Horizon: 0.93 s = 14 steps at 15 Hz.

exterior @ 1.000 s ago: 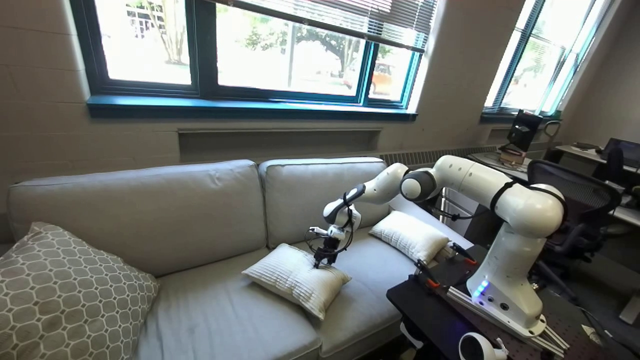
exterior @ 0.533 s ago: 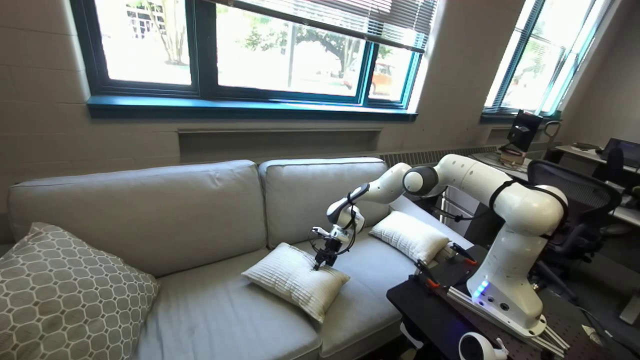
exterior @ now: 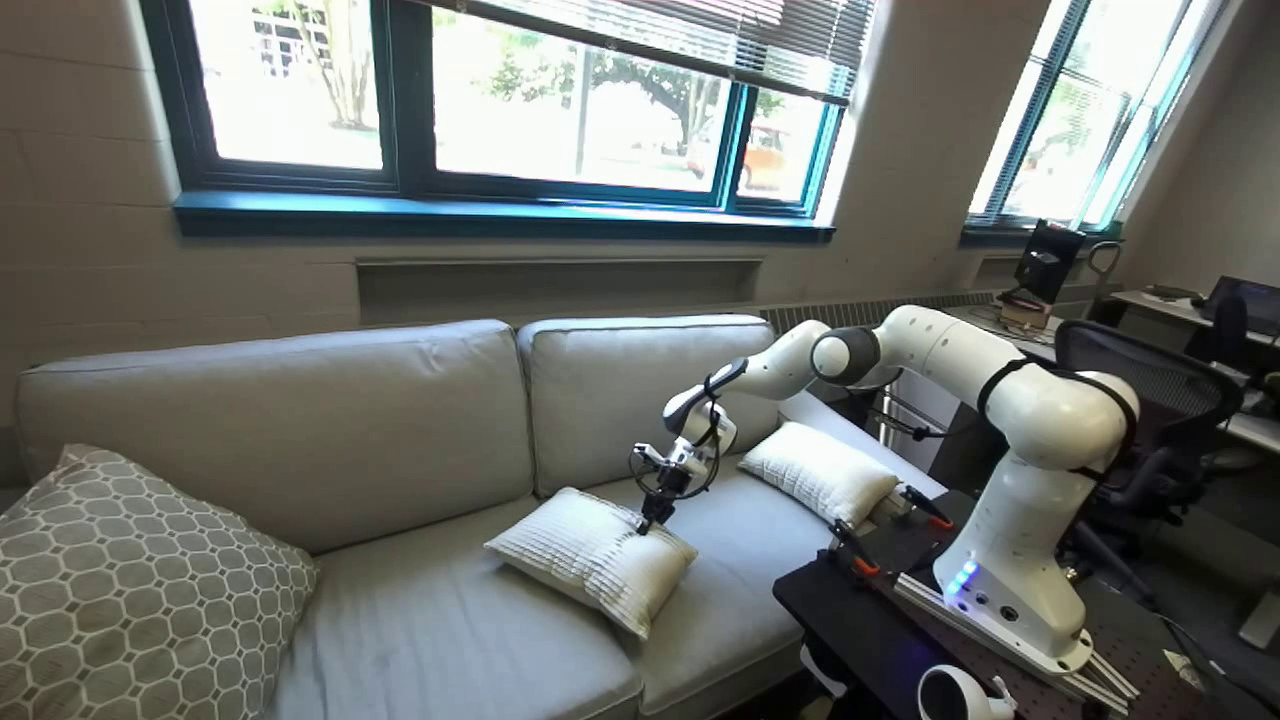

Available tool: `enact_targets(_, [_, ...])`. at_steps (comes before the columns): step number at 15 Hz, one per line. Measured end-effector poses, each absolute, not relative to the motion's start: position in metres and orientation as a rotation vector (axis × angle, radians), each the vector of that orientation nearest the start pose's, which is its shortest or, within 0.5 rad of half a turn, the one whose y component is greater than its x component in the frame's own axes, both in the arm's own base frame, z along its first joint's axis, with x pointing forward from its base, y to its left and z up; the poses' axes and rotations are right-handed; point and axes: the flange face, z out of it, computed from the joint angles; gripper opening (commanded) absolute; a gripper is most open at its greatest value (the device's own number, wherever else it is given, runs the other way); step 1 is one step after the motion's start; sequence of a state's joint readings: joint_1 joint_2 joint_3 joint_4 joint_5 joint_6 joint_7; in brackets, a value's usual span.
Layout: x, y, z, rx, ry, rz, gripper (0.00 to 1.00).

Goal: Set the striped pillows against the armrest

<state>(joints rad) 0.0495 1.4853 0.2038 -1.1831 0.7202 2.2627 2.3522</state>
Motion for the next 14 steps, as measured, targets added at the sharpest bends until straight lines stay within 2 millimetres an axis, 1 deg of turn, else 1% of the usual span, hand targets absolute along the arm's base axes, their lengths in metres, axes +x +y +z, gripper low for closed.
enact_targets(1, [0.608, 0.158, -0.14, -0.47, 3.05, 1.234, 0.04])
enact_targets(3, [0.61, 0.162, -0.137, -0.485, 3.046, 1.24, 0.07])
enact_targets(5, [0.612, 0.165, -0.135, -0.494, 3.052, 1.234, 0.07])
enact_targets(8, [0.621, 0.157, -0.13, -0.414, 3.104, 1.116, 0.07])
enact_targets(9, [0.625, 0.151, -0.127, -0.365, 3.115, 1.056, 0.07])
enact_targets(11, [0.631, 0.132, -0.117, -0.243, 3.108, 0.936, 0.06])
enact_targets(14, [0.628, 0.099, -0.099, -0.039, 3.063, 0.789, 0.06])
